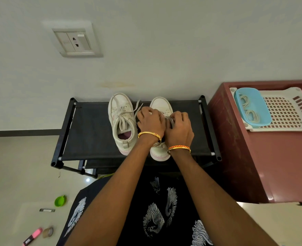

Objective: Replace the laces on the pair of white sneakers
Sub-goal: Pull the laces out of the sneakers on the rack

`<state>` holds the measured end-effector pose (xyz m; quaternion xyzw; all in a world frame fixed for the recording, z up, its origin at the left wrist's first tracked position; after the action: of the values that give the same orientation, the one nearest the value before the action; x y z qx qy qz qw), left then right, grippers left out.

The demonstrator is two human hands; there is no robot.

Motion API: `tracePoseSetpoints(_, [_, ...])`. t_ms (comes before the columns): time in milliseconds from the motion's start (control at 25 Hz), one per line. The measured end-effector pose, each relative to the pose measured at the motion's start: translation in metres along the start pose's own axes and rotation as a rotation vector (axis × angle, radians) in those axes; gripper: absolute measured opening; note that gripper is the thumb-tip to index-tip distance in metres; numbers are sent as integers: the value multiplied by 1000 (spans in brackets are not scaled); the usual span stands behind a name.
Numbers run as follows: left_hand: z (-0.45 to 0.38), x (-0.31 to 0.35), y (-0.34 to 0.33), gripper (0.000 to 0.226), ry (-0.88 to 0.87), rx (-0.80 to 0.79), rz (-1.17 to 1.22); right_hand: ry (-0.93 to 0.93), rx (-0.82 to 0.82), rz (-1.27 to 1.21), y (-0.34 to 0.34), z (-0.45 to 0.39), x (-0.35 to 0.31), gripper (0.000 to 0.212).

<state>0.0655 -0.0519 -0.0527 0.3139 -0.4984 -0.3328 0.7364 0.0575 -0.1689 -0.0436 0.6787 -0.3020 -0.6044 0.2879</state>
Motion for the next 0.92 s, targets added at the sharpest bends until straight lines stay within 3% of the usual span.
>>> tracePoseSetpoints(160, [5, -13, 10, 15, -50, 50, 391, -27, -23, 8, -2, -2, 2, 16])
tracePoseSetpoints(440, [8, -47, 41, 21, 39, 128, 1382, -54, -20, -6, -2, -1, 5, 18])
tracePoseSetpoints(520, [8, -47, 42, 13, 55, 126, 1205, -121, -44, -69, -5, -1, 13, 18])
tracePoseSetpoints(720, [-3, -13, 15, 23, -60, -42, 143, -186, -13, -439, -7, 7, 30, 19])
tracePoseSetpoints(920, [-15, 1, 13, 31, -39, -112, 69, -187, 44, -467, -4, 7, 31, 17])
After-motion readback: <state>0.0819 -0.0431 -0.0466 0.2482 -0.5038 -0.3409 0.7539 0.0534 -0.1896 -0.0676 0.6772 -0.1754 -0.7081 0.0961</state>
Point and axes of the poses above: each hand's wrist, its own z-axis away from the middle knuckle, its own y-axis out of the back of the hand, x = y × z, the point moved 9 cm from there along -z, towards the middle knuckle, and after that the axes turned 14 degrees about -x, right-handed, at the moved point
